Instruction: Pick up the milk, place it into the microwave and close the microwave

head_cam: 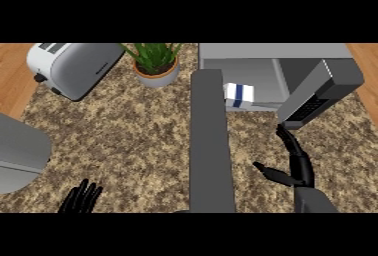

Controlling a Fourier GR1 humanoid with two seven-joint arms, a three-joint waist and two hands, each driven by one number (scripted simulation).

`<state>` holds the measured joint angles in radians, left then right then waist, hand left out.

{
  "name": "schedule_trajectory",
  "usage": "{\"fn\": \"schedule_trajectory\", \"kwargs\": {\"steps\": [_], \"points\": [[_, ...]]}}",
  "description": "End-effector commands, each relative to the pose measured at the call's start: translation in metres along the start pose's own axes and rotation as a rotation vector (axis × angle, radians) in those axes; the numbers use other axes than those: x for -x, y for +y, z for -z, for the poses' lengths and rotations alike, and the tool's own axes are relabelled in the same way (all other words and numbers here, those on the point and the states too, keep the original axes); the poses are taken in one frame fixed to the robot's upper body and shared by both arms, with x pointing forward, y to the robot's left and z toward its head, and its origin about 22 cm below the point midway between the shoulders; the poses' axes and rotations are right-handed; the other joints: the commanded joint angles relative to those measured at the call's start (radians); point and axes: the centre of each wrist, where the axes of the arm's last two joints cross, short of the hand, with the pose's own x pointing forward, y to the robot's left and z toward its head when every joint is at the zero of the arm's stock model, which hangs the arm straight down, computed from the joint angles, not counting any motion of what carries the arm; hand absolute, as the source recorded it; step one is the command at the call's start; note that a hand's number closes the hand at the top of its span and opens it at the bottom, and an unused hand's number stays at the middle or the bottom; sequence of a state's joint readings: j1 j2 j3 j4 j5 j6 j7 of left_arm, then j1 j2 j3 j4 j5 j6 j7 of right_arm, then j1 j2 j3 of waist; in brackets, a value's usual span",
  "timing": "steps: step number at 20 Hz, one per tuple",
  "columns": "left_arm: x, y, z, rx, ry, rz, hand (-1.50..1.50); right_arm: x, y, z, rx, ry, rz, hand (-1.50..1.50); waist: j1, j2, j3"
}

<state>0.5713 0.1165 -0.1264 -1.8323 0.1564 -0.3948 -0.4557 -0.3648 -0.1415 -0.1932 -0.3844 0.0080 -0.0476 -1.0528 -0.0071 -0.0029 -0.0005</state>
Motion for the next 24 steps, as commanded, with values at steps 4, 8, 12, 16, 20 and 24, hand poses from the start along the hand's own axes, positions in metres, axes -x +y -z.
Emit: {"fn": "schedule_trajectory", "kwargs": {"steps": [4,8,12,16,20,24], "points": [[0.007,-0.026,0.021,0.183,0.073,0.048,-1.50,-0.003,-0.057,-0.041,0.021,-0.032,0.007,1.50,-0.009,-0.003,-0.001],[0.023,-0.030,0.039,0.266,0.078,0.113,1.50,-0.013,-0.090,-0.038,0.091,-0.020,0.028,-1.50,0.000,0.001,0.000],[0.036,-0.059,0.062,0.295,0.076,0.107,1.50,-0.015,-0.117,-0.072,0.133,-0.008,0.045,-1.50,0.002,0.002,0.000],[0.063,-0.069,0.099,0.224,0.083,0.154,1.50,-0.020,-0.129,-0.091,0.160,-0.044,0.050,-1.50,-0.006,0.003,0.000],[0.068,-0.068,0.126,0.214,0.069,0.222,1.50,-0.024,-0.150,-0.090,0.169,-0.030,0.040,-1.50,0.001,0.004,0.000],[0.068,-0.084,0.144,0.406,0.146,0.299,1.50,-0.036,-0.180,-0.088,0.137,-0.042,0.055,-1.50,-0.005,0.004,0.002]]}}
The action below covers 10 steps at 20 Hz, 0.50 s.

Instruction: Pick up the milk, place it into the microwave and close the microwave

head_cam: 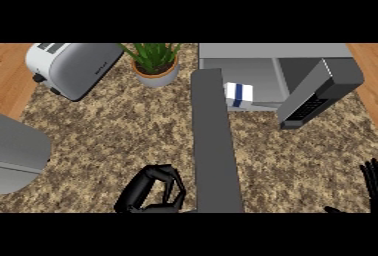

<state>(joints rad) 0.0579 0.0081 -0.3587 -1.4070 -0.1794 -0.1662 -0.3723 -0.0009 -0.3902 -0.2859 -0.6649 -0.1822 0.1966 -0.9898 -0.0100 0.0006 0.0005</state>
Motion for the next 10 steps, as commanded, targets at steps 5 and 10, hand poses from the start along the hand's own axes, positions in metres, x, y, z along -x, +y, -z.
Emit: {"fn": "schedule_trajectory", "kwargs": {"steps": [5,10], "points": [[0.014,-0.033,0.040,0.352,0.233,0.077,1.50,-0.003,0.002,0.005,-0.059,-0.073,0.083,-1.50,-0.013,0.003,0.000],[0.022,-0.067,0.051,0.476,0.269,0.090,1.50,-0.018,-0.026,0.017,-0.063,-0.089,0.077,-1.50,-0.019,0.004,-0.001]]}}
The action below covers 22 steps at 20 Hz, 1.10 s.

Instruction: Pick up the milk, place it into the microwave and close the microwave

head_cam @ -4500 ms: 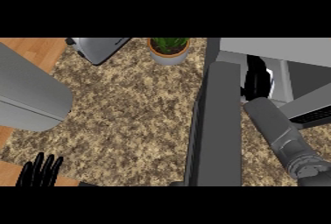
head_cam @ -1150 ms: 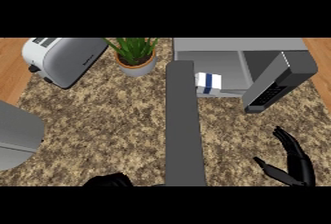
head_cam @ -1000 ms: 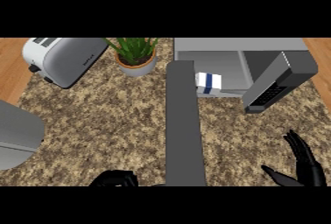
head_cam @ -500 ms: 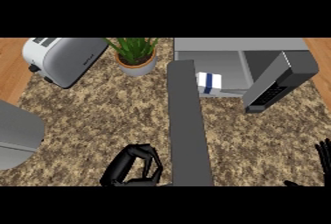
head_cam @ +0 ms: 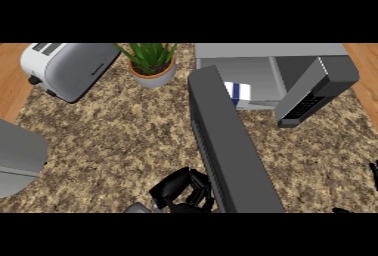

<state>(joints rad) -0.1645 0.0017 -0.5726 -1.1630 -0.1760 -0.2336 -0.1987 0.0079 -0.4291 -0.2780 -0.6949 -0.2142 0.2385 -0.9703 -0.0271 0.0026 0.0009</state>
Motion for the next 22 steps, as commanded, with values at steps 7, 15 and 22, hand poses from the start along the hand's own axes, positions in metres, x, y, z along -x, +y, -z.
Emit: {"fn": "schedule_trajectory", "kwargs": {"steps": [7,15,22], "points": [[0.008,-0.052,0.026,0.084,-0.060,0.060,1.50,-0.015,-0.003,0.017,-0.139,-0.142,0.139,-1.50,-0.035,0.005,-0.003],[-0.013,-0.046,0.046,-0.022,-0.126,0.020,-1.50,-0.035,0.015,0.052,-0.209,-0.198,0.155,-1.50,-0.091,0.014,-0.006],[-0.044,-0.036,0.067,-0.109,-0.141,0.043,1.50,-0.044,0.029,0.063,-0.273,-0.205,0.187,-1.50,-0.158,0.023,-0.005]]}}
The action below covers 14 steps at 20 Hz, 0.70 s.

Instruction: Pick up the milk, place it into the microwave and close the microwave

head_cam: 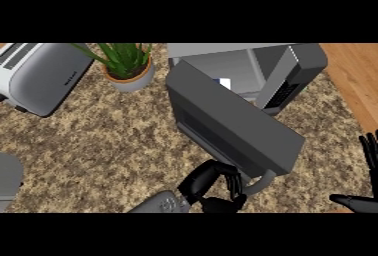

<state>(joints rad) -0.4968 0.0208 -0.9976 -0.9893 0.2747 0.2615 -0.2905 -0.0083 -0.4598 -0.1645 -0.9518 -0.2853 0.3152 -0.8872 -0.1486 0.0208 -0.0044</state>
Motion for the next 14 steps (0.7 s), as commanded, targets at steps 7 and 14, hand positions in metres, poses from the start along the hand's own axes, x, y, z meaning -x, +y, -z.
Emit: {"fn": "schedule_trajectory", "kwargs": {"steps": [7,14], "points": [[-0.048,0.014,0.042,-0.097,-0.151,0.013,1.50,-0.014,0.012,0.030,-0.146,-0.073,0.088,-1.50,-0.084,0.013,-0.001],[-0.070,0.034,0.067,-0.170,-0.168,0.054,1.50,-0.035,0.016,0.065,-0.217,-0.116,0.073,-1.50,-0.145,0.027,0.000]]}}
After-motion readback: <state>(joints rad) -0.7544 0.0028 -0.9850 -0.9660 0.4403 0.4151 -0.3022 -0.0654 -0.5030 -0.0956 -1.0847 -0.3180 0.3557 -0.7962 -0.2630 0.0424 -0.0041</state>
